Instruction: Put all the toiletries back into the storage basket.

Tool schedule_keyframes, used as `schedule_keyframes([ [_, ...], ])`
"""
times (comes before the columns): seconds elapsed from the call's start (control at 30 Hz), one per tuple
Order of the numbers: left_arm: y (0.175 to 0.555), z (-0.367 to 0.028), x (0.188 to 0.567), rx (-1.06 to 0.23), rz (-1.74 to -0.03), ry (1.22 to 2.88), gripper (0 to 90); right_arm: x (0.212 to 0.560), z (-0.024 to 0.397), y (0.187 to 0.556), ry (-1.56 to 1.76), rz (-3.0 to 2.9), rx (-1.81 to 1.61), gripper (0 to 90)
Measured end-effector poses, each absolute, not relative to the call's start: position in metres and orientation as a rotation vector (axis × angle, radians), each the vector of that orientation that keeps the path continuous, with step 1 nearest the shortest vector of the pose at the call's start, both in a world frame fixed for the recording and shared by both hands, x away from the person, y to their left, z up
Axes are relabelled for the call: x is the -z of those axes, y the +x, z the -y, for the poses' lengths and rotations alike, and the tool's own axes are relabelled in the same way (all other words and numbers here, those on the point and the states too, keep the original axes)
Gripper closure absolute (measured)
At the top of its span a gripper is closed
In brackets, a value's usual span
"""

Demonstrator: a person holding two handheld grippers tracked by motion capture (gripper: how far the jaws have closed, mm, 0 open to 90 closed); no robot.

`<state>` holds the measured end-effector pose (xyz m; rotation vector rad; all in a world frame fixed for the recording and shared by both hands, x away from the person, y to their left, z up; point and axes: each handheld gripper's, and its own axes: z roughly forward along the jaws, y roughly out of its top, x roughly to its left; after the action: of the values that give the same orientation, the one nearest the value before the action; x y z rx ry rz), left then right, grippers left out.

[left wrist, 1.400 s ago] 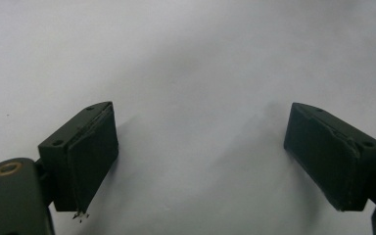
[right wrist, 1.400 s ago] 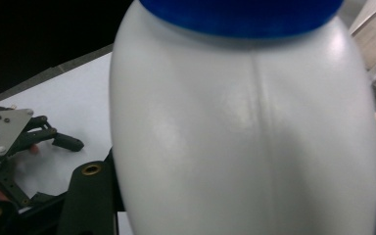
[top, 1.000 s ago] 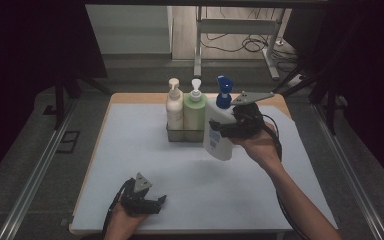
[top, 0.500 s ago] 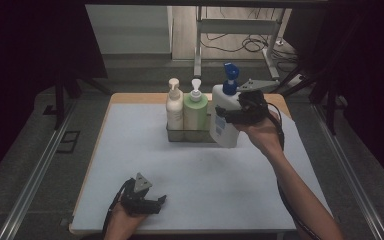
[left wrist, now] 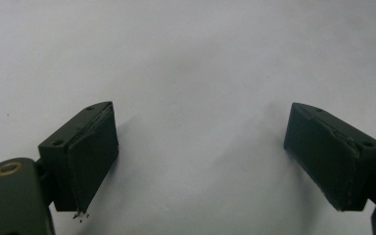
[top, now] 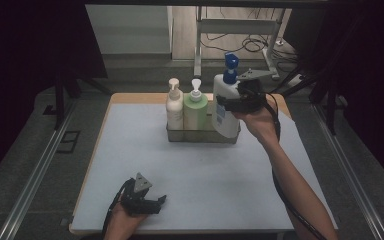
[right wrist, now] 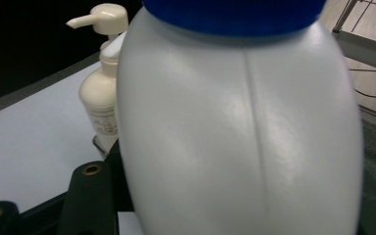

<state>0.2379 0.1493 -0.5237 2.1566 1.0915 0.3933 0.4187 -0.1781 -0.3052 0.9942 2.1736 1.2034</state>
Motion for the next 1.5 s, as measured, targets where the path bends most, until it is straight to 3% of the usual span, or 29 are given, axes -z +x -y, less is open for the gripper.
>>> schedule_keyframes([
  [0.8, 0.238, -0.149, 0.524, -0.393, -1.095, 2.145, 12.5, 0.317, 0.170, 0.462, 1.023, -2.094, -1.196, 39.9],
  [1.5, 0.238, -0.149, 0.524, -0.390, -1.096, 2.150, 12.6, 0.349, 0.173, 0.474, 1.049, -2.090, -1.169, 39.9],
])
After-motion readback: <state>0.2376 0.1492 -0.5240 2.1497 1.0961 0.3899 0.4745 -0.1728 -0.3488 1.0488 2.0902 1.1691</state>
